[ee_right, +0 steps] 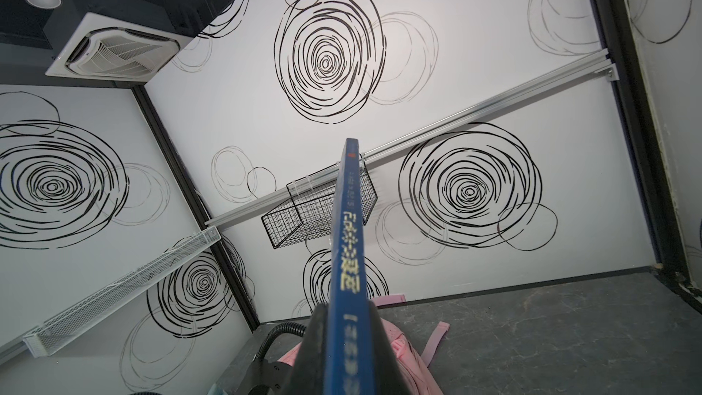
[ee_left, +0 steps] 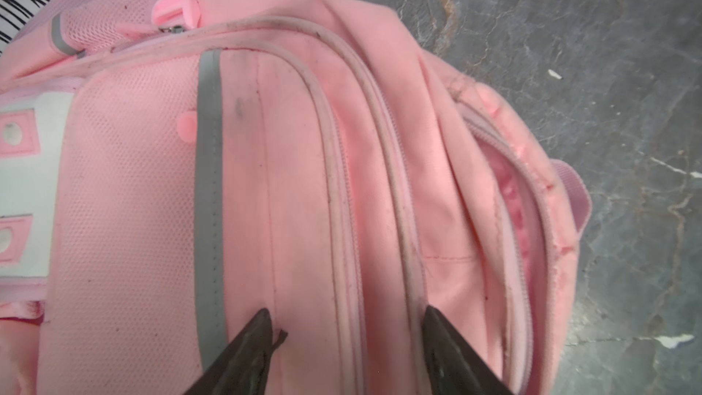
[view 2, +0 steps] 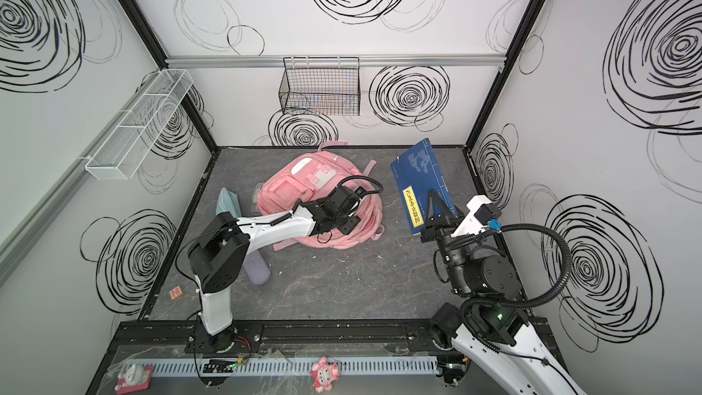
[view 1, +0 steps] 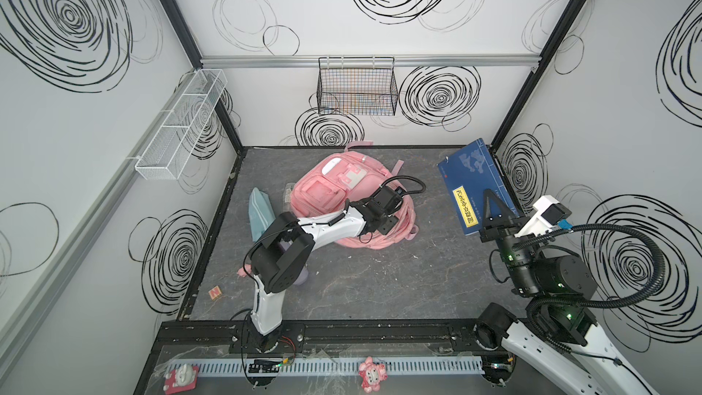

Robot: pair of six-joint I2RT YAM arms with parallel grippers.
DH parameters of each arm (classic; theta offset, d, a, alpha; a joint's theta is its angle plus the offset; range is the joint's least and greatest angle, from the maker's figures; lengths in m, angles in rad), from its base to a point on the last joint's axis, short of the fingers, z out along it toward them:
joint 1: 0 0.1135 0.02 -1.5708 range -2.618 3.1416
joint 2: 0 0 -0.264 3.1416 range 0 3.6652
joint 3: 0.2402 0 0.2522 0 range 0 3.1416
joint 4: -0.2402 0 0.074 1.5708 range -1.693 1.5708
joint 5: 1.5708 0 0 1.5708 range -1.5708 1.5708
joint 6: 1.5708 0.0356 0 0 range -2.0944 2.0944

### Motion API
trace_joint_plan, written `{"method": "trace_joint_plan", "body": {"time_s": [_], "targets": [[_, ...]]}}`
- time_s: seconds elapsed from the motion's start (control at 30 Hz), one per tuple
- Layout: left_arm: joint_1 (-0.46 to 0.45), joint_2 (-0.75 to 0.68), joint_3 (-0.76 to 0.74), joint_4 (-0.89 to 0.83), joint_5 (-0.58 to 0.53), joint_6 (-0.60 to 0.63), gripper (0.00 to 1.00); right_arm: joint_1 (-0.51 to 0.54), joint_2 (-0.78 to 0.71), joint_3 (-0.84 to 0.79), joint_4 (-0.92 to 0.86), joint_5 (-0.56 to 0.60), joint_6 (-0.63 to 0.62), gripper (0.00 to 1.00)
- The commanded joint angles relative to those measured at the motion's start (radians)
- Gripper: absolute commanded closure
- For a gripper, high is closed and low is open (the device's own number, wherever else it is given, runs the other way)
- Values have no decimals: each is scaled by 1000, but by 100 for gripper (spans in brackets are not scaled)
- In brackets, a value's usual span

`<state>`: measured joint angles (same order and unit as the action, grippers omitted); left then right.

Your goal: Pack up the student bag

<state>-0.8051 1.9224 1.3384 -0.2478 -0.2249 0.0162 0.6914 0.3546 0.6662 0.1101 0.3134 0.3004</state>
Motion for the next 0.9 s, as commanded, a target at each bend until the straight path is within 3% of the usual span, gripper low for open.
{"method": "trace_joint_plan", "body": {"time_s": [0.0,0.2,0.4,0.53,0.87], "targets": [[24,-27,-24,3,-19,0,43,-3,-12,0,57,-11,14,100],[21,-16,-27,2,-60,10,39,-3,-29,-7,47,-1,32,100],[29,-81,-33,21,30,-20,40,-3,-48,-14,40,8,42,100],[45,-124,-51,55,31,-21,41,-3,-58,-25,39,19,45,100],[15,-27,-41,10,-4,43,40,-3,-65,-30,26,26,47,100]]}}
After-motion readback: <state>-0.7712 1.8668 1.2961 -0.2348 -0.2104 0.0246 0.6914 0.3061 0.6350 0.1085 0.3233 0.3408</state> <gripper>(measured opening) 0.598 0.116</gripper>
